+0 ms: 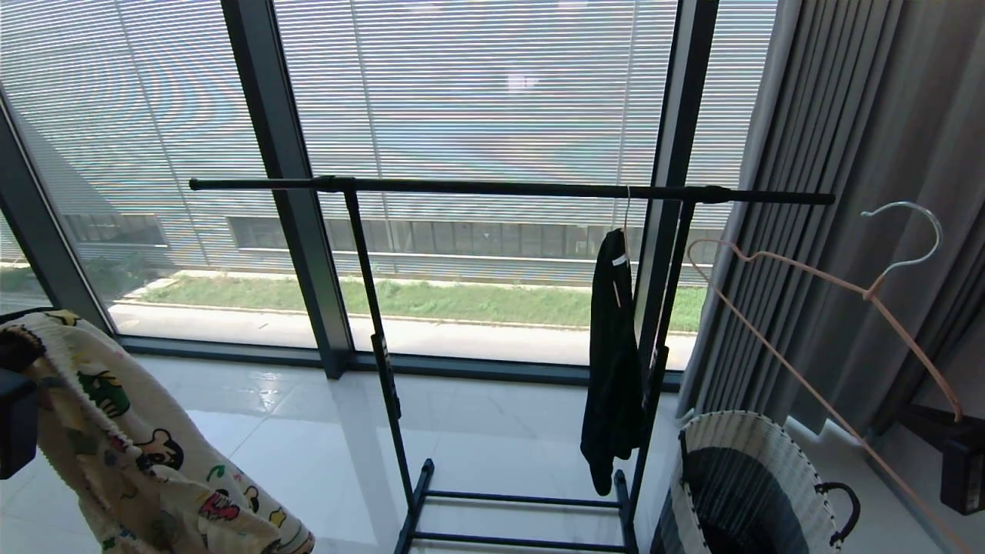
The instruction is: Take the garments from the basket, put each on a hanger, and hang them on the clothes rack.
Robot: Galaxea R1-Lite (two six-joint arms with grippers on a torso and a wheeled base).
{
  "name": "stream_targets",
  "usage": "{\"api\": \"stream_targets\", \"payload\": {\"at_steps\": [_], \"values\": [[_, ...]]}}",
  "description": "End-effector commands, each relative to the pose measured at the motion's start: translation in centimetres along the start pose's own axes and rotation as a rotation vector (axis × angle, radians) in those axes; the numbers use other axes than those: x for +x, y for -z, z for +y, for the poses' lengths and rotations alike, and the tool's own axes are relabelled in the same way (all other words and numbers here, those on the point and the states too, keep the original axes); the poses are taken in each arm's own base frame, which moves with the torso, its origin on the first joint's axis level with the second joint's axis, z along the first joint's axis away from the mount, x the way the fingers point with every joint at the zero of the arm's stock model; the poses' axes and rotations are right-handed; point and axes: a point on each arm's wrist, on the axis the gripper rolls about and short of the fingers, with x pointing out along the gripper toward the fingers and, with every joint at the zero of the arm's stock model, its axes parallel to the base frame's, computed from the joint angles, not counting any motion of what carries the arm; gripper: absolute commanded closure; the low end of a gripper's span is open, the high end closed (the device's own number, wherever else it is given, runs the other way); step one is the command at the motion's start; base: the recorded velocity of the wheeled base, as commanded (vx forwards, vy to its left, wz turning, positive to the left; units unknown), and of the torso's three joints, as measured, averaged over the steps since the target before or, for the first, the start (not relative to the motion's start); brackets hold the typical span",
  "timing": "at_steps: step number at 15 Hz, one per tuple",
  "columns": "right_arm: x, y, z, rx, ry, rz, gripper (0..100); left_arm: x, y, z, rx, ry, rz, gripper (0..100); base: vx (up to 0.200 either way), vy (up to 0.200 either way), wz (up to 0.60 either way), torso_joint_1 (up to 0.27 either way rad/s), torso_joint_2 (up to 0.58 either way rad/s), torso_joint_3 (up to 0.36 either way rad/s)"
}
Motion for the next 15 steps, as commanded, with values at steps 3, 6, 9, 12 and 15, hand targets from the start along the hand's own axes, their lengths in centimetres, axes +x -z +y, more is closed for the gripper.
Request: {"api": "stream_targets", "payload": {"at_steps": [3, 6, 9, 12, 15], "values": [[-1.7, 0.1, 3.4, -0.097, -0.319, -0.048, 100, 0.9, 0.0, -1.6, -0.016, 0.064, 0.004, 100, 0.000, 0.000, 0.00, 0.000, 0.00, 0.000], [-1.9, 0.5, 6.1, -0.158, -0.513, -0.003, 100, 4.6, -2.6, -3.8, -0.182, 0.031, 0.030, 100, 0.000, 0.000, 0.00, 0.000, 0.00, 0.000], [-2.7, 0.4, 9.0, -0.130, -0.693, 0.053, 100, 8.7, -4.8, -5.7, -0.280, -0.042, 0.090, 100, 0.000, 0.000, 0.00, 0.000, 0.00, 0.000], [-3.8, 0.3, 11.2, -0.134, -0.823, 0.082, 100, 12.0, -6.4, -6.4, -0.282, -0.083, 0.117, 100, 0.000, 0.000, 0.00, 0.000, 0.00, 0.000], [-3.8, 0.5, 12.3, -0.147, -0.856, 0.112, 100, 13.6, -7.2, -6.8, -0.281, -0.098, 0.125, 100, 0.000, 0.000, 0.00, 0.000, 0.00, 0.000]]}}
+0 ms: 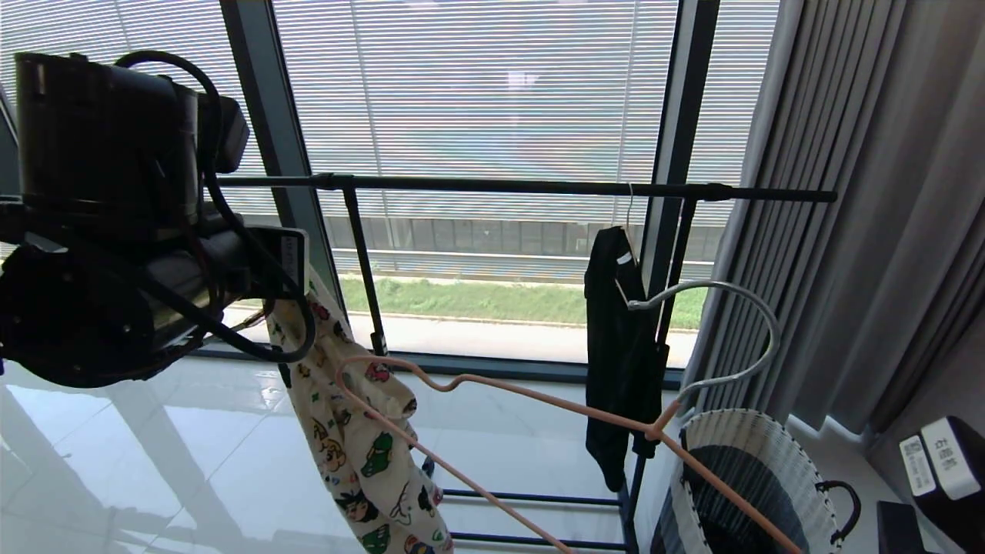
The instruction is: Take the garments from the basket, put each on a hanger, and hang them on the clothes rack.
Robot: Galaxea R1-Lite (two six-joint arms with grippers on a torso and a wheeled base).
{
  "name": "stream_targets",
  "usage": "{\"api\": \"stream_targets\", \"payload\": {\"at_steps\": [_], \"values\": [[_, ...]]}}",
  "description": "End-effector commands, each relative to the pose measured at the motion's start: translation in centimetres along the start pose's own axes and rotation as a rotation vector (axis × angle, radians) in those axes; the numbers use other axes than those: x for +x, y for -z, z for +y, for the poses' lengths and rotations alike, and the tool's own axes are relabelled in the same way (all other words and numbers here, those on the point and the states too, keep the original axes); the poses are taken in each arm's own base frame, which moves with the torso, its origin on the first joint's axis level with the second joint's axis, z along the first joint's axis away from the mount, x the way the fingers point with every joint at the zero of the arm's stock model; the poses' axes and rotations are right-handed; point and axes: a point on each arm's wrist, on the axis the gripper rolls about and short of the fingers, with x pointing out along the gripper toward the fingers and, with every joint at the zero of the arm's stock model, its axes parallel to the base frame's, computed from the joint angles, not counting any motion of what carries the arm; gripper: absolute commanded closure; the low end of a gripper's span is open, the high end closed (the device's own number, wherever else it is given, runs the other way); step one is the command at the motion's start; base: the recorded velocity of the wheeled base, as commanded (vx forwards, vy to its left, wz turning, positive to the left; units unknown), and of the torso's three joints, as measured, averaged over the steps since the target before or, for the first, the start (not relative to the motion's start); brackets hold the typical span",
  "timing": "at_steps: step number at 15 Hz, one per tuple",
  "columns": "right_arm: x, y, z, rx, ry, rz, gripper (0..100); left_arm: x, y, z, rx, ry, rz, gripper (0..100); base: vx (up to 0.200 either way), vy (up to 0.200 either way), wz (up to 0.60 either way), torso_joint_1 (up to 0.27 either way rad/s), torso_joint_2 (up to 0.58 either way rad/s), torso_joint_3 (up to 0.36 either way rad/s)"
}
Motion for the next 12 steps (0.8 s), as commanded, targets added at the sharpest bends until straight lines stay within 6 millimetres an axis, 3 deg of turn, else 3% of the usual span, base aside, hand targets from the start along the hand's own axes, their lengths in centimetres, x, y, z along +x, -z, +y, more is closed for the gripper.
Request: {"api": "stream_targets", "payload": {"at_steps": [1, 6, 12], "values": [[1.1, 0.0, 0.4, -0.004, -0.012, 0.028, 100, 1.6, 0.4, -1.4, 0.031, -0.001, 0.035, 100, 0.000, 0.000, 0.00, 0.000, 0.00, 0.000], [4.4, -0.4, 0.6, 0.071, -0.003, -0.003, 100, 0.5, 0.5, -2.7, 0.051, 0.059, 0.022, 100, 0.000, 0.000, 0.00, 0.000, 0.00, 0.000], [5.6, -0.7, -1.0, 0.102, 0.073, -0.025, 100, 0.5, 0.5, -2.5, 0.047, 0.053, 0.022, 100, 0.000, 0.000, 0.00, 0.000, 0.00, 0.000]]}}
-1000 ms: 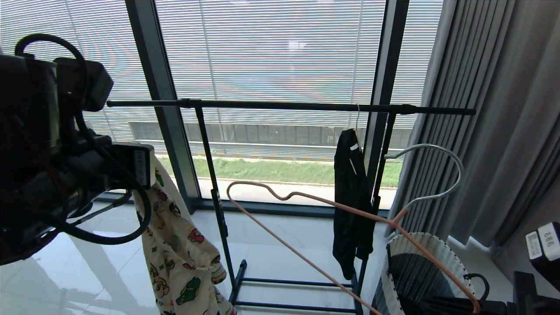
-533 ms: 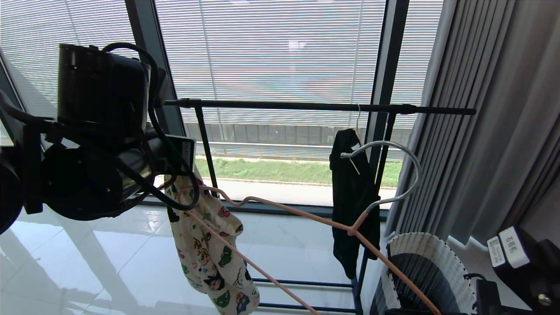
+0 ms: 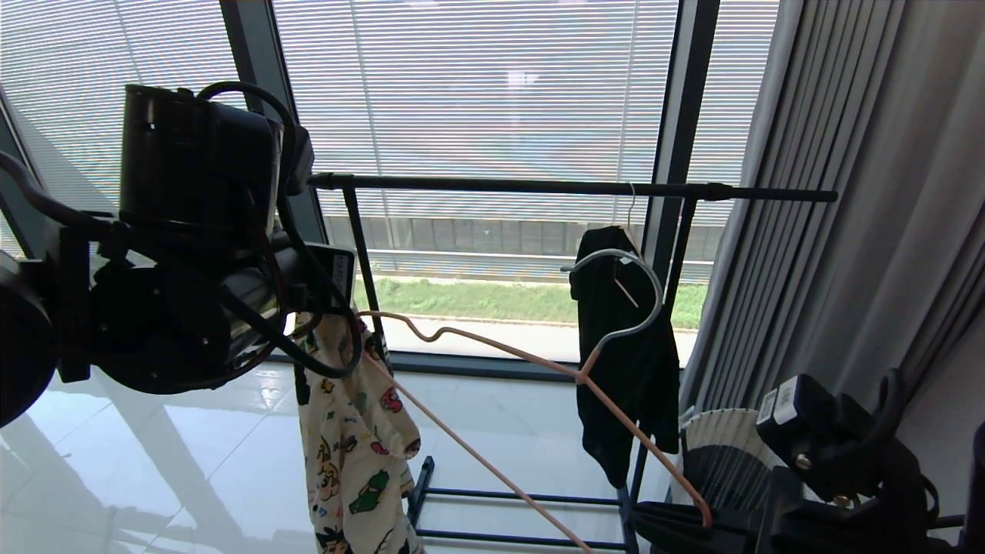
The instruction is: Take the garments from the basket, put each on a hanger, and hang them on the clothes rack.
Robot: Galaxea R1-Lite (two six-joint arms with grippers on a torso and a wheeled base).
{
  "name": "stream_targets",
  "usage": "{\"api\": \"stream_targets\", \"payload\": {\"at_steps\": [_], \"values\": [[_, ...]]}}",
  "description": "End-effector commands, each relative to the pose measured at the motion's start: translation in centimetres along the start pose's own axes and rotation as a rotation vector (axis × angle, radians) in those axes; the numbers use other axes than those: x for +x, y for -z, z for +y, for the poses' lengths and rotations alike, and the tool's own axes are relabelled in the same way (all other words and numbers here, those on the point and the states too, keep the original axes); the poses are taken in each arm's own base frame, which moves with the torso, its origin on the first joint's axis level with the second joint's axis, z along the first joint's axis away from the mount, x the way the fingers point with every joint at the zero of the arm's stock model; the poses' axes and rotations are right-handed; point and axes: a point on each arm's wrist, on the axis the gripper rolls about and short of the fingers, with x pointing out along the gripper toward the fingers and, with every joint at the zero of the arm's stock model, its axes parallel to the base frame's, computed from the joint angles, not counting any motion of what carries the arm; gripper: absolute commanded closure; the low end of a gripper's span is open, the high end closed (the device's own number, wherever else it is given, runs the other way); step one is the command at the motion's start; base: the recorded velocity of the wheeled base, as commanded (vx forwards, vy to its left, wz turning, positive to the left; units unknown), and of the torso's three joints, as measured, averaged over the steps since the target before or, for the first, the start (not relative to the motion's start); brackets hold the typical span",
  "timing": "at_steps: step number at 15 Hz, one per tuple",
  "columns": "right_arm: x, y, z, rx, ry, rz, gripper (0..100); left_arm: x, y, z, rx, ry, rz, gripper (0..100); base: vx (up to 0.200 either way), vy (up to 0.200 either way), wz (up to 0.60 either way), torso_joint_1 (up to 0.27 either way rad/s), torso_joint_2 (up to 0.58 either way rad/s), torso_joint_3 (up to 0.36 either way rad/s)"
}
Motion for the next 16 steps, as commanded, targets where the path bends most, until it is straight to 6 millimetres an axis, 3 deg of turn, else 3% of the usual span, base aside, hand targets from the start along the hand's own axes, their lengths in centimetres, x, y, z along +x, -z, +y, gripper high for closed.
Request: {"api": "stream_targets", "payload": {"at_steps": [1, 7, 11, 16], "values": [[0.3, 0.0, -0.3, 0.005, 0.018, 0.006, 100, -0.1, -0.1, 0.1, -0.003, -0.002, -0.003, 100, 0.000, 0.000, 0.00, 0.000, 0.00, 0.000], [1.2, -1.2, 0.1, 0.003, 0.004, -0.015, 100, -0.5, 0.0, -0.9, 0.013, 0.035, -0.007, 100, 0.000, 0.000, 0.00, 0.000, 0.00, 0.000], [2.9, -1.7, 0.2, 0.007, 0.028, -0.004, 100, -0.9, -0.1, -1.2, 0.012, 0.050, -0.017, 100, 0.000, 0.000, 0.00, 0.000, 0.00, 0.000], [5.3, -3.0, 0.7, 0.009, 0.036, -0.029, 100, -4.2, -0.4, -3.0, -0.017, 0.182, -0.070, 100, 0.000, 0.000, 0.00, 0.000, 0.00, 0.000]]}}
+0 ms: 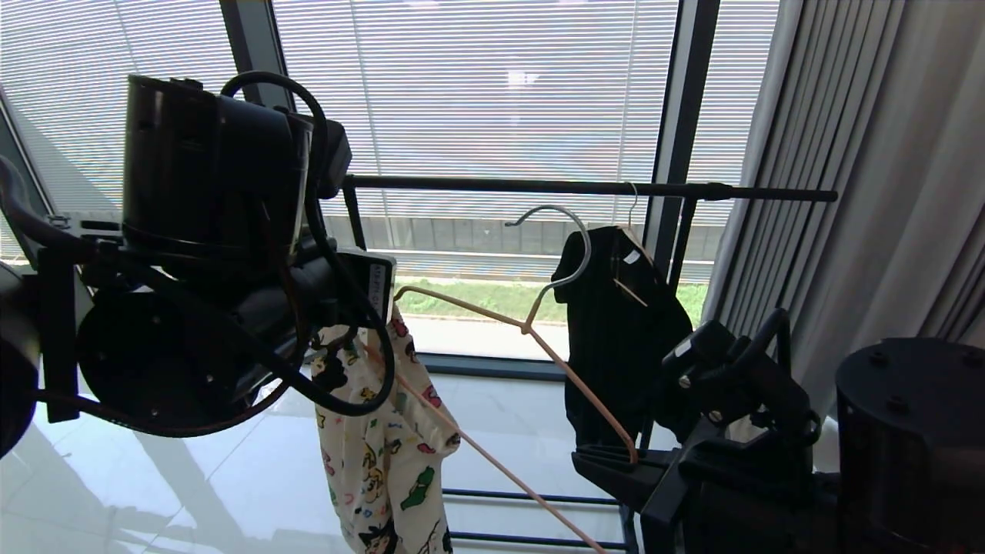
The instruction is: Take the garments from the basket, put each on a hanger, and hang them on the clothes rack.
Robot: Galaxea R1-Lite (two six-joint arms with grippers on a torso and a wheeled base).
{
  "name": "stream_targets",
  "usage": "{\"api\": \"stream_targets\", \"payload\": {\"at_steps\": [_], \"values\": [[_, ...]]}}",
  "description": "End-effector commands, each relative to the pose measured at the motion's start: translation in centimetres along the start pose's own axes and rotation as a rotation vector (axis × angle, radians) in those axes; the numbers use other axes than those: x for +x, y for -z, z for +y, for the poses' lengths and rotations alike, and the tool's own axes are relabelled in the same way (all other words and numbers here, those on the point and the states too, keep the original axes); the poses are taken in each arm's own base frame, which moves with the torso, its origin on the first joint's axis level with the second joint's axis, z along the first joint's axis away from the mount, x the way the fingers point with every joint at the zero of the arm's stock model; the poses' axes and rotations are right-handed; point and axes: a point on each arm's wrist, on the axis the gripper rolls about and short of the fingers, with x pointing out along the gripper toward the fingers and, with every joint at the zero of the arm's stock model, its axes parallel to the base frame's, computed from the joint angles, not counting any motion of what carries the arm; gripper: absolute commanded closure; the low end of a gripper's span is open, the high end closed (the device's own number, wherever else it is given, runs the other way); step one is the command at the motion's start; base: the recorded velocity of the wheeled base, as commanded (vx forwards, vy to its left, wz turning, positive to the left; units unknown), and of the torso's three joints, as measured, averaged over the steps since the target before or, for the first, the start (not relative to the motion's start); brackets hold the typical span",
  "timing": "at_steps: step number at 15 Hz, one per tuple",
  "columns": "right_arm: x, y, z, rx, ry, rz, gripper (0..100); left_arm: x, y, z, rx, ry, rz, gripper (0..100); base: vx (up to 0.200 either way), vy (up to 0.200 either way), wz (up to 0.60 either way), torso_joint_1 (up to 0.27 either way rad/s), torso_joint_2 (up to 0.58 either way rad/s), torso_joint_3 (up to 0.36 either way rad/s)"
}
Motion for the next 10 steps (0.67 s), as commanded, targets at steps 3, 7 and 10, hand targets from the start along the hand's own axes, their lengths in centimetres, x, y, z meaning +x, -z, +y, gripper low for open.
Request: {"api": "stream_targets", "payload": {"at_steps": [3, 7, 10], "values": [[2.0, -0.8, 0.4, -0.002, 0.004, -0.004, 100, -3.7, -0.1, -2.9, -0.045, 0.171, -0.049, 100, 0.000, 0.000, 0.00, 0.000, 0.00, 0.000], [2.2, -0.8, 0.7, -0.005, -0.003, -0.004, 100, -5.5, -0.1, -4.4, -0.034, 0.277, -0.072, 100, 0.000, 0.000, 0.00, 0.000, 0.00, 0.000], [2.1, -0.8, 0.7, -0.005, -0.003, -0.004, 100, -6.0, 0.0, -5.0, -0.032, 0.319, -0.083, 100, 0.000, 0.000, 0.00, 0.000, 0.00, 0.000]]}}
